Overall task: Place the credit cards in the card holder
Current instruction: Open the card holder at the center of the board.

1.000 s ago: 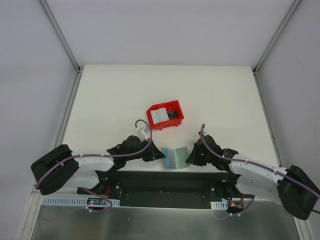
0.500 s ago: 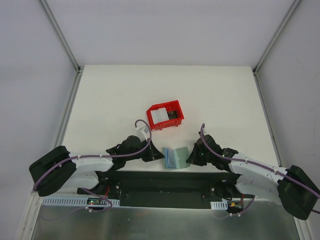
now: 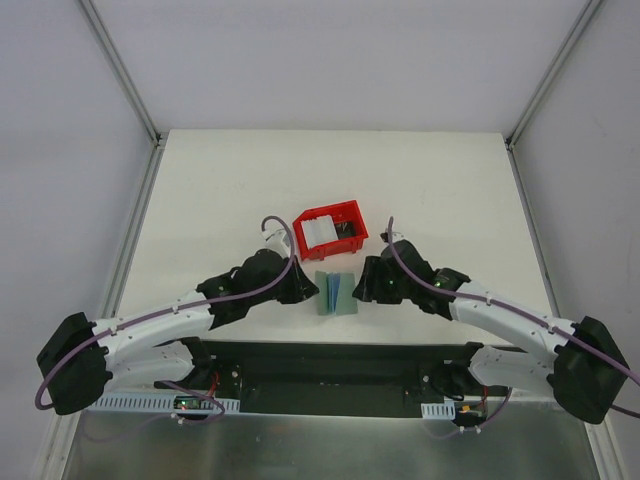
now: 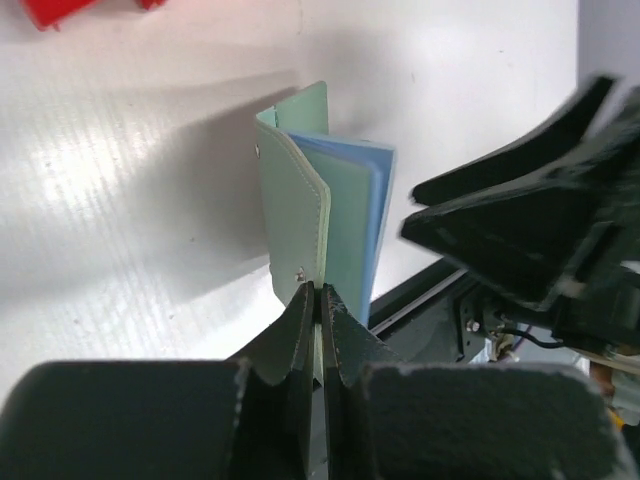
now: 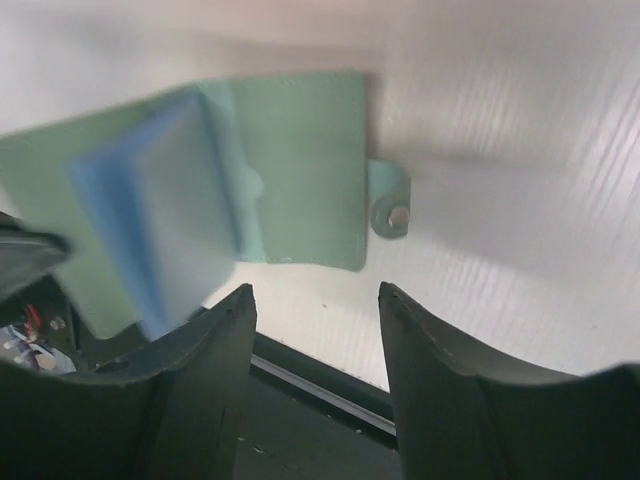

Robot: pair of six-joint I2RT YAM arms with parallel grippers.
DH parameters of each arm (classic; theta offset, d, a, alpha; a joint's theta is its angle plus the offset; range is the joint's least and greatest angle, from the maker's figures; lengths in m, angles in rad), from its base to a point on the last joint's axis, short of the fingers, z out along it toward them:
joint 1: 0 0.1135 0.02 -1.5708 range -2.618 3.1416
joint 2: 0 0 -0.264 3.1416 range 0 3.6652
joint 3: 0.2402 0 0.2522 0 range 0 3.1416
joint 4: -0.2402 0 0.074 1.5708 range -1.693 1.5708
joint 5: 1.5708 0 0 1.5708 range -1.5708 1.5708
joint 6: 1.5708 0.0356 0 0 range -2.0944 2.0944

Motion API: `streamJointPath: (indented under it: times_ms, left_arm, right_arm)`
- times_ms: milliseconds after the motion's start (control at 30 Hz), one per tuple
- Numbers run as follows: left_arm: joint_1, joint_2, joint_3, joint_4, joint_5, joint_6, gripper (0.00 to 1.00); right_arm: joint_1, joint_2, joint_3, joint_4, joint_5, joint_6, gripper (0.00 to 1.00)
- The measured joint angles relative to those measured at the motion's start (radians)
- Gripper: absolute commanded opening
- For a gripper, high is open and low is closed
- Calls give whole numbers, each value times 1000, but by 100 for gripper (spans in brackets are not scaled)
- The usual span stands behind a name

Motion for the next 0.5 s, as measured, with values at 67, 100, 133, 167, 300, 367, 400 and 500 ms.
streamJointPath:
  times_ms: [67, 100, 133, 167, 300, 367, 400, 500]
  left_arm:
    - [3, 5, 11, -31, -8, 13, 0]
    - [3, 10, 11, -48, -8, 19, 0]
    - [2, 18, 11, -72, -8, 24, 0]
    - [2, 24, 11, -86, -9, 26, 0]
    - [2, 40, 11, -121, -19, 29, 0]
    - [2, 46, 11, -125, -31, 29, 0]
    - [2, 51, 11, -126, -35, 29, 0]
    - [2, 71, 5, -127, -48, 29, 0]
  right_arm:
    - [0, -5, 65, -30, 30, -35, 53]
    - [0, -10, 89, -32, 37, -50, 51]
    - [-1, -14, 108, -32, 38, -61, 50]
    - [-2, -15, 123, -26, 37, -69, 50]
    - [6, 27, 146, 14, 7, -72, 43]
    - [13, 78, 147, 35, -13, -71, 40]
    - [15, 105, 147, 45, -25, -68, 39]
    - [21, 175, 147, 85, -61, -55, 38]
